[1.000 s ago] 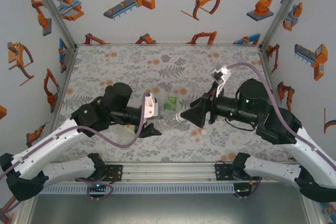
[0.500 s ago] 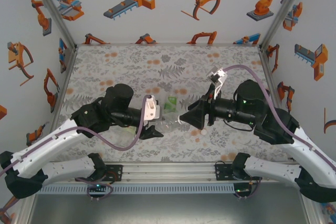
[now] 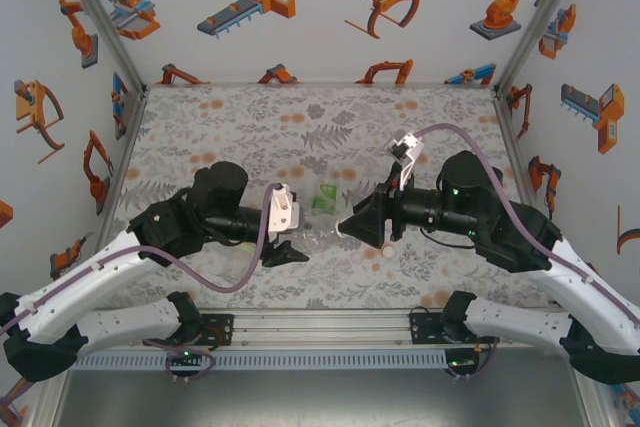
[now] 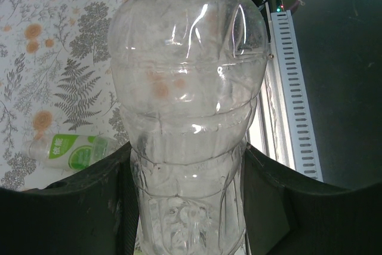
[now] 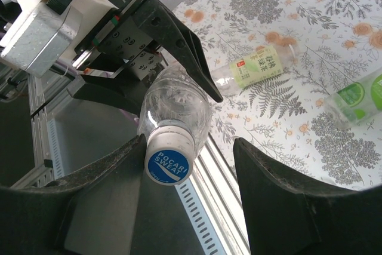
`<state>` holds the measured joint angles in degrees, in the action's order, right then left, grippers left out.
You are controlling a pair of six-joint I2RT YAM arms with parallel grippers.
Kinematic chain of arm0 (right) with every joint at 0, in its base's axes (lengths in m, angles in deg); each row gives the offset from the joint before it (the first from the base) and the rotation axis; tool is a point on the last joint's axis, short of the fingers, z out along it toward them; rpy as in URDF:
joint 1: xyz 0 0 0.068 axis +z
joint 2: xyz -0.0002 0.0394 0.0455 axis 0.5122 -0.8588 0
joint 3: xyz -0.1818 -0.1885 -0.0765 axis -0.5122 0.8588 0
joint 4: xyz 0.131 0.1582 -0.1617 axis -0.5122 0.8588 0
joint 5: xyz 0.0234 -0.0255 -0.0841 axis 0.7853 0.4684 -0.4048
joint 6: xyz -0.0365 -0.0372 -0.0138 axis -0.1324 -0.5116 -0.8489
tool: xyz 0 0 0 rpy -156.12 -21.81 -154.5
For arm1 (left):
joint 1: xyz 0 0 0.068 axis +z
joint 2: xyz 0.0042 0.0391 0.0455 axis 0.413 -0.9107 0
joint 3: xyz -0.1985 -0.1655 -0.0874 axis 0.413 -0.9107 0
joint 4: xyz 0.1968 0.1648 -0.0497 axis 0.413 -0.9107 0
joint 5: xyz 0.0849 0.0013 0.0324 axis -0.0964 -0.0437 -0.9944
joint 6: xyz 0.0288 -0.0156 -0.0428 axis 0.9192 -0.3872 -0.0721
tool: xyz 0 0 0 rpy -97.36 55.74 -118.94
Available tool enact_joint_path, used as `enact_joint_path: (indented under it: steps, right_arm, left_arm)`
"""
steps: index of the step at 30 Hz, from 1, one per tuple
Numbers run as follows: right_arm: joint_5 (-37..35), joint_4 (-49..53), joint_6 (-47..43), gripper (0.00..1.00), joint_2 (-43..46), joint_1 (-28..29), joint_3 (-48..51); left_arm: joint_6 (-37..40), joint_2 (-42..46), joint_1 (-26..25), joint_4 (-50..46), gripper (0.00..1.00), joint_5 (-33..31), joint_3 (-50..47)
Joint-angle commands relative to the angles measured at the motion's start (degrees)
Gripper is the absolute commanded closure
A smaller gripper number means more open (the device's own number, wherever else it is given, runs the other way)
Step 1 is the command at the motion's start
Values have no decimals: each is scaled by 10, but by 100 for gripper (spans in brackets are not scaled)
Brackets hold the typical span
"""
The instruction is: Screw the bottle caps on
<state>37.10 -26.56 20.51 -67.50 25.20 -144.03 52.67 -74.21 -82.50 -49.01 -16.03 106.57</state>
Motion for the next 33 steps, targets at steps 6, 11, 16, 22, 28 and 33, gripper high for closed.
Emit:
enact_joint_path:
  steps: [6,11,16,22,28,33]
  right_arm:
    - [33,5,-73,47,12,0,-3]
    - [79,-26,-123,49,23,-1,10]
    - [131,-43,-155,49,26,0,13]
    - [121,-55,-171,51,30,0,31]
    - [109,-63,-166,60,38,0,42]
    - [99,-77,-156,56,48,0,52]
  left_arm:
    - [-1,8,-3,17,100,21,-13]
    - [-1,11,-4,9,100,34,-14]
    - [-8,22,-4,3,100,15,-16]
    - [-7,30,-5,1,100,6,-19]
    - [-9,25,-5,0,100,12,-19]
    - [-5,22,-7,0,100,12,-20]
